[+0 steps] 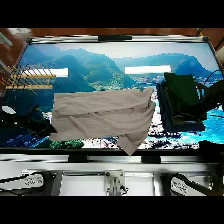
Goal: Fold the shirts.
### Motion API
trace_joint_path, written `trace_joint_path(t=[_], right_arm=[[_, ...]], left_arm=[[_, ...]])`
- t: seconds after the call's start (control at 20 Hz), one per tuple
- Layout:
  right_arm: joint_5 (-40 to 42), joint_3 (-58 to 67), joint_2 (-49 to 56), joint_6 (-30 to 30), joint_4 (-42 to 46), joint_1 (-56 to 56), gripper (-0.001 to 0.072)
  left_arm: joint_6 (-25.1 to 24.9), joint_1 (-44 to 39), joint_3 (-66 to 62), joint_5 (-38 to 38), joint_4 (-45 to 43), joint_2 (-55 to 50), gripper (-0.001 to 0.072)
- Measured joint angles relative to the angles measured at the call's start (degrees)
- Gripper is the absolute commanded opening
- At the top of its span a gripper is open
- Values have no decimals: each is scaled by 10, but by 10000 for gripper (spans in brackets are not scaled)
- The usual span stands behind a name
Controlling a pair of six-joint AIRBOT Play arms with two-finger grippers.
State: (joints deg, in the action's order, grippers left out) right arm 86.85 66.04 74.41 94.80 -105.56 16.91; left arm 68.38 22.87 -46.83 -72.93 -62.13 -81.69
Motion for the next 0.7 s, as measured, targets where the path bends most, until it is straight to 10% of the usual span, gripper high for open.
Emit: trace_joint_path(t=[0.6,0.65,0.7], right_arm=[[-214,-293,-84,19,-132,-170,544],[-235,-301,-77,15,-139,-184,526],[-249,-307,-69,13,-144,-194,360]], left_arm=[[10,-18,0,5,11,-4,35],[10,-18,0,4,12,-4,35],[10,-18,0,4,12,-4,35]])
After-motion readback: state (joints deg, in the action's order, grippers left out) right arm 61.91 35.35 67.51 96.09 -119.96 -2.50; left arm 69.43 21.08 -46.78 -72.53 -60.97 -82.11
